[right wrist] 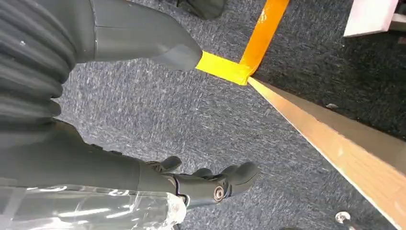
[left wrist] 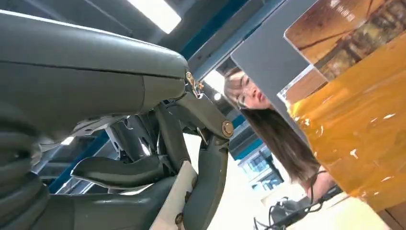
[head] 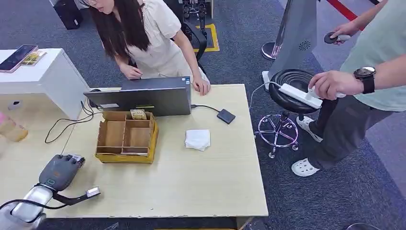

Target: Pass the card to the sensor for recognition and then transmit it.

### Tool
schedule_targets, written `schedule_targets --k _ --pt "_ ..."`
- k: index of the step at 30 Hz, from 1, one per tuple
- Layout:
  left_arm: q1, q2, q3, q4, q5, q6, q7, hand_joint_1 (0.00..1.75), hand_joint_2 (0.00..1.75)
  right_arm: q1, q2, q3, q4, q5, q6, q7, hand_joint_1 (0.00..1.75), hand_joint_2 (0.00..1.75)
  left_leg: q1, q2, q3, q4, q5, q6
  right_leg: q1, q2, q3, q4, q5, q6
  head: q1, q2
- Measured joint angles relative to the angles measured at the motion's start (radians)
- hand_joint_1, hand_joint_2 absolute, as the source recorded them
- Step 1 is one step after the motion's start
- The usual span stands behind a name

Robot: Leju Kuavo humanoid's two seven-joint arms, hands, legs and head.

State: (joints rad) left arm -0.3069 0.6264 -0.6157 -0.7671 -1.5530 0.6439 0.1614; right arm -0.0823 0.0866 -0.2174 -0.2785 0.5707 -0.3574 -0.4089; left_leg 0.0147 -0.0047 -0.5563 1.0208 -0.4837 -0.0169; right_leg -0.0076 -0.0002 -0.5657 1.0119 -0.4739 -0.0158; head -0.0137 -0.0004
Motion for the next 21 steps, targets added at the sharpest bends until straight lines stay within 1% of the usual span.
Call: schedule_targets --k 6,8,9,10,13,19,21 --pt "0.004 -0.026 0.040 0.042 0.007 0.000 -0.022 1.75 1.75 0.000 -0.002 0.010 -0.002 -0.002 0.000 0.000 0.00 1.75 -0.004 0.000 0.007 -0.006 0.000 0.000 -0.004 0.000 0.004 0.000 -0.001 -0.002 0.000 0.000" --pt "0.004 -0.034 0.051 0.056 0.022 0.000 -0.045 1.75 1.75 0.000 -0.003 0.013 -0.002 -0.005 0.000 0.000 0.00 1.75 -0.004 0.000 0.008 -0.007 0.000 0.000 -0.005 0.000 0.004 0.000 -0.001 -0.002 0.000 0.000" --pt "0.001 -0.037 0.061 0.066 0.028 0.000 -0.063 1.75 1.75 0.000 -0.003 0.015 -0.002 -0.005 0.000 0.000 0.00 1.75 -0.004 0.000 0.008 -0.008 0.001 0.000 -0.005 0.000 0.004 0.000 -0.001 -0.002 0.000 0.000" --pt "-0.002 -0.041 0.067 0.079 0.037 0.000 -0.086 1.75 1.75 0.000 -0.004 0.016 -0.003 -0.007 0.000 0.000 0.00 1.75 -0.005 0.000 0.009 -0.009 0.002 -0.002 -0.005 0.000 0.004 0.000 -0.001 -0.002 0.000 0.000" --pt "-0.011 -0.051 0.090 0.114 0.058 0.000 -0.140 1.75 1.75 0.000 -0.004 0.018 -0.003 -0.011 0.000 0.000 0.00 1.75 -0.005 0.000 0.010 -0.010 0.002 -0.002 -0.006 0.000 0.004 0.000 -0.001 -0.002 0.000 0.000" --pt "-0.017 -0.063 0.110 0.146 0.066 0.000 -0.156 1.75 1.75 0.000 -0.005 0.019 -0.003 -0.011 0.000 0.000 0.00 1.75 -0.005 0.000 0.012 -0.013 0.003 -0.003 -0.006 0.000 0.005 0.000 -0.002 -0.004 0.000 0.000" --pt "-0.019 -0.066 0.119 0.163 0.074 -0.001 -0.180 1.75 1.75 0.000 -0.005 0.021 -0.003 -0.013 0.000 0.000 0.00 1.75 -0.005 0.000 0.013 -0.014 0.003 -0.003 -0.006 0.000 0.005 0.000 -0.002 -0.004 -0.001 0.000"
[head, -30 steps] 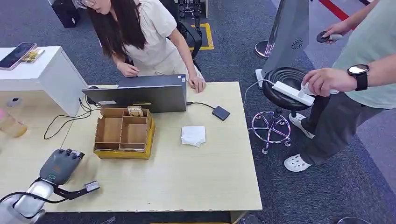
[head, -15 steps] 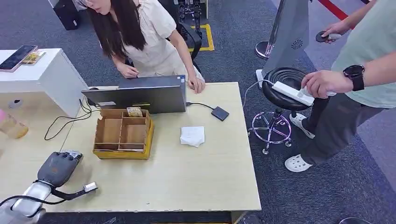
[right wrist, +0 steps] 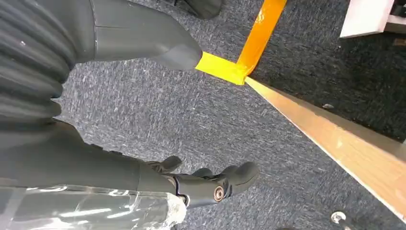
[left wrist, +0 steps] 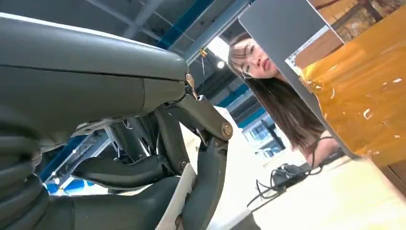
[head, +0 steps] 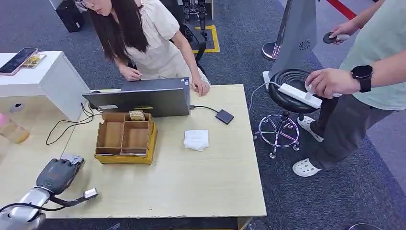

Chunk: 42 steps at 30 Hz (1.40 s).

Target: Pass the card to the sensor for recognition and then transmit it.

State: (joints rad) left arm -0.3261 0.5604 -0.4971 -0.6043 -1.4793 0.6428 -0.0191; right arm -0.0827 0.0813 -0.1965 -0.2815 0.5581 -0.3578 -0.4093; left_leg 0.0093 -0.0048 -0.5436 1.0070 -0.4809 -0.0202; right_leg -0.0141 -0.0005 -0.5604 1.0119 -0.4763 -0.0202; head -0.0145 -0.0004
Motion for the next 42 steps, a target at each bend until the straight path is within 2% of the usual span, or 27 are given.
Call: schedule_targets --k 1,3,5,12,25,30,35,42 --pt "-0.001 -0.002 0.003 0.003 0.000 0.000 -0.002 1.59 1.75 0.000 0.000 0.001 0.000 0.000 0.000 0.000 0.00 1.75 0.000 0.000 0.000 0.000 0.000 0.000 0.000 0.000 0.000 0.000 0.000 0.000 0.000 0.000" --pt "0.003 -0.005 0.009 0.007 0.013 0.001 -0.002 1.75 1.75 0.000 0.000 0.003 0.000 0.000 0.000 0.000 0.00 1.75 0.000 0.000 0.001 -0.001 0.000 0.000 0.000 0.000 0.000 0.000 0.000 0.000 0.000 0.000" --pt "0.014 -0.011 0.028 0.005 0.032 0.001 -0.003 1.75 1.75 0.000 -0.001 0.006 -0.001 -0.003 0.000 0.001 0.00 1.75 0.000 0.000 0.002 -0.001 0.001 -0.001 0.000 0.000 0.000 0.000 0.000 -0.001 0.000 0.000" --pt "0.031 -0.027 0.089 -0.005 0.001 0.002 -0.007 1.75 1.75 0.001 -0.002 0.021 -0.001 -0.015 0.001 0.000 0.00 1.75 0.000 -0.002 0.001 -0.001 0.001 -0.002 0.000 -0.001 0.000 0.000 -0.001 -0.001 0.000 0.000" --pt "0.046 -0.032 0.129 -0.018 -0.017 0.002 0.008 1.75 1.75 0.002 -0.003 0.028 0.000 -0.019 0.001 0.005 0.00 1.75 0.000 -0.001 0.001 -0.001 0.002 -0.002 0.000 -0.001 -0.001 0.000 0.000 -0.001 0.000 0.000" --pt "0.083 -0.031 0.177 -0.099 -0.009 0.002 0.018 1.75 1.75 0.003 -0.003 0.028 0.001 -0.027 0.000 0.005 0.00 1.75 0.001 0.000 -0.001 -0.001 0.002 -0.003 0.001 0.001 -0.004 0.000 0.000 -0.001 0.000 0.000" --pt "0.108 -0.027 0.271 -0.198 0.027 0.003 -0.040 1.75 1.75 0.003 -0.004 0.028 0.001 -0.039 -0.001 0.005 0.00 1.75 0.002 0.000 -0.008 0.002 0.003 -0.004 0.002 0.001 -0.010 0.000 0.001 -0.002 0.000 0.000" --pt "0.105 -0.015 0.450 -0.309 0.077 0.003 -0.139 1.75 1.75 0.009 -0.006 0.028 0.002 -0.051 -0.005 0.005 0.00 1.75 0.002 0.001 -0.012 0.004 0.003 -0.004 0.002 0.003 -0.014 0.000 0.001 -0.002 0.000 0.000"
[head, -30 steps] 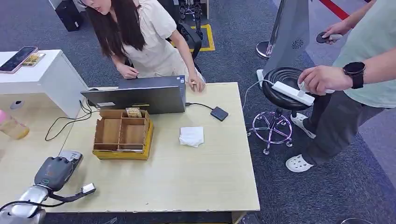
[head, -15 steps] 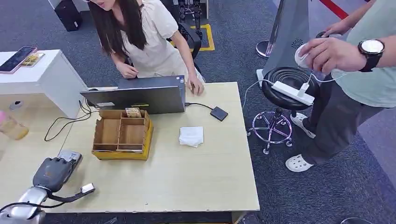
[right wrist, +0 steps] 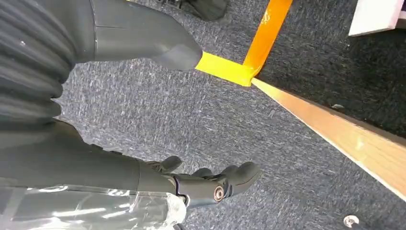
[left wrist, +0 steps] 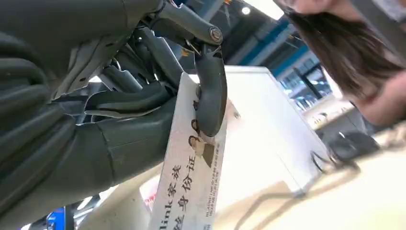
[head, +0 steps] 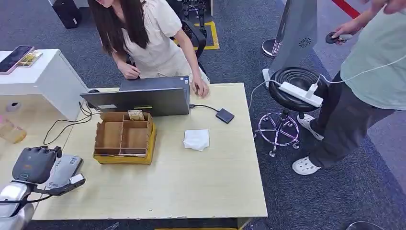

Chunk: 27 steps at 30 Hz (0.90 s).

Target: Pass the card to the sensor for recognition and then transmit it.

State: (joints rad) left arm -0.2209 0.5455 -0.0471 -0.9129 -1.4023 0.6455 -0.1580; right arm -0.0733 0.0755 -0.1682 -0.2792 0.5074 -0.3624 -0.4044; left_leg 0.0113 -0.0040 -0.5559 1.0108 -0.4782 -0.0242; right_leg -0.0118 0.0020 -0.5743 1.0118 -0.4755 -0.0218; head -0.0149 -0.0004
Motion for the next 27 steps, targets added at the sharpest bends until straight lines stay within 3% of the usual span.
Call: schedule_targets --k 5,11,17,27 --pt "-0.055 0.015 0.126 -0.054 0.109 0.000 -0.106 1.75 1.75 0.002 -0.001 0.000 0.003 -0.005 -0.003 0.000 0.00 1.75 0.001 0.000 -0.005 0.002 0.000 0.001 0.001 0.000 -0.003 0.000 0.000 0.000 0.000 0.000" --pt "-0.144 0.033 0.202 -0.076 0.183 0.000 -0.150 1.75 1.75 0.004 -0.001 0.003 0.005 -0.008 -0.007 0.002 0.00 1.75 0.001 0.000 -0.005 0.002 0.000 0.001 0.001 0.000 -0.004 0.000 0.001 0.000 0.000 0.000" --pt "-0.207 0.030 0.221 -0.101 0.261 0.000 -0.192 1.75 1.75 0.003 -0.001 0.011 0.005 -0.011 -0.014 0.003 0.00 1.75 0.001 0.000 -0.006 0.003 -0.001 0.001 0.001 0.000 -0.005 0.000 0.001 0.001 0.000 0.000" --pt "-0.265 -0.011 0.176 -0.109 0.284 0.000 -0.184 1.75 1.75 -0.005 -0.001 0.026 0.005 -0.010 -0.013 0.013 0.00 1.75 0.001 0.000 -0.007 0.005 -0.001 0.001 0.001 0.001 -0.005 0.000 0.001 0.001 0.000 0.000"
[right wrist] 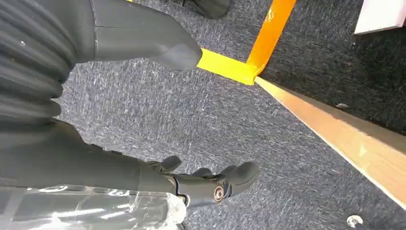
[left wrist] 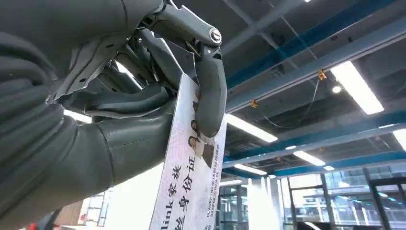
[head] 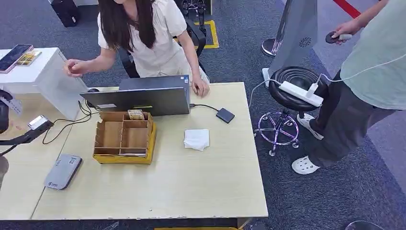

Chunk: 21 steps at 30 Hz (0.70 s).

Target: Pass the card to the sensor for recognition and then transmit it.

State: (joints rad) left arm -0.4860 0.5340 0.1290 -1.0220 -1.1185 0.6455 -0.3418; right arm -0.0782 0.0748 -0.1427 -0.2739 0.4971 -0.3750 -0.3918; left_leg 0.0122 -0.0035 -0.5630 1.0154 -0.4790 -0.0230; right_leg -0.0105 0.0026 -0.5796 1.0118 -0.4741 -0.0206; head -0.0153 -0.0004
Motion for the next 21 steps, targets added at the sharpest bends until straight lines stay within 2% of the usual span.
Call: schedule_targets --k 8,21 --pt "-0.029 -0.040 -0.040 -0.004 0.005 0.000 0.003 1.75 1.75 -0.004 0.000 0.015 0.000 0.002 0.003 0.007 0.00 1.75 0.000 0.001 0.000 0.000 0.000 0.000 0.000 0.001 0.000 0.000 0.001 0.001 0.000 0.000" --pt "-0.036 -0.083 -0.050 -0.005 -0.023 0.000 0.001 1.71 1.75 -0.004 0.000 0.020 0.000 0.002 0.011 0.008 0.00 1.75 0.000 0.002 -0.001 0.000 0.000 0.000 0.000 0.001 -0.001 0.000 0.001 0.001 0.000 0.000"
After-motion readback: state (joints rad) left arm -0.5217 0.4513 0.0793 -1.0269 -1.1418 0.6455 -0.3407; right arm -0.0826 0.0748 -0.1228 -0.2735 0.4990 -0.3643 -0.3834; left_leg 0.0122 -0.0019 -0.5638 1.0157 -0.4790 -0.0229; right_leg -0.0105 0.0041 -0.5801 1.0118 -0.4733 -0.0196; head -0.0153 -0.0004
